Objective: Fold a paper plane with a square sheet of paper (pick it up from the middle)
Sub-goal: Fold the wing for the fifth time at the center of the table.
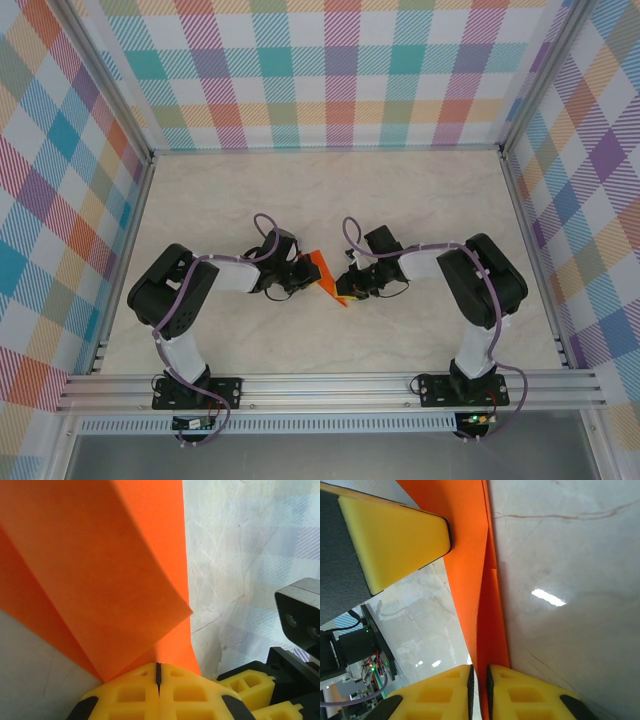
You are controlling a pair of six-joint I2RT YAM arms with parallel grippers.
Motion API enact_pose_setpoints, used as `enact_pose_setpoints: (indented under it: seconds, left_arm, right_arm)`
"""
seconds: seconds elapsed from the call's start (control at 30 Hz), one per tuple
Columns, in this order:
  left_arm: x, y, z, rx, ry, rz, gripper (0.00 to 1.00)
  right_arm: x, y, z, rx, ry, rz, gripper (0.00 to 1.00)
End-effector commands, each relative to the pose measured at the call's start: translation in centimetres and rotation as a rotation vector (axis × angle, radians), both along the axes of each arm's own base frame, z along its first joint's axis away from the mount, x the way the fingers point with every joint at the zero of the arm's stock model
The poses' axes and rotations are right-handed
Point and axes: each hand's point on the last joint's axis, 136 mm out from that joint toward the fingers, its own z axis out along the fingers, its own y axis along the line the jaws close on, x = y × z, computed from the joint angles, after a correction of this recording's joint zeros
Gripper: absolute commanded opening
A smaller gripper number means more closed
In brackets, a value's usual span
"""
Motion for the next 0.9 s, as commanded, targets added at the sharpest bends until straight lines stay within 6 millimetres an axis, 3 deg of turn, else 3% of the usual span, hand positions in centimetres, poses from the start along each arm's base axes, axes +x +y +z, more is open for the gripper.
enact_pose_setpoints:
  seconds: [0.0,0.13,0.5,0.87]
  left_arm:
    - [-1.8,1.6,-2.6,0.102,0.056,0.011,0.02]
    - [-1.8,1.6,-2.6,0.102,0.055,0.011,0.01]
    - [-1.8,1.6,-2.5,0.103,0.053,0.013,0.01]
    - [-1.7,1.8,-2.5,0.109,0.052,0.021,0.01]
  right_arm:
    - [-0.6,-1.0,0.8,-0.041,0.002,0.001,0.20]
    - [-0.9,-1.2,1.2,-0.044,0.001,0.008,0.20]
    - [-1.9,-1.9,-1.2,-0.109,0.049,0.015,0.11]
    - [-2.0,-2.2,-1.9,-0.199,0.026,0.029,0.13]
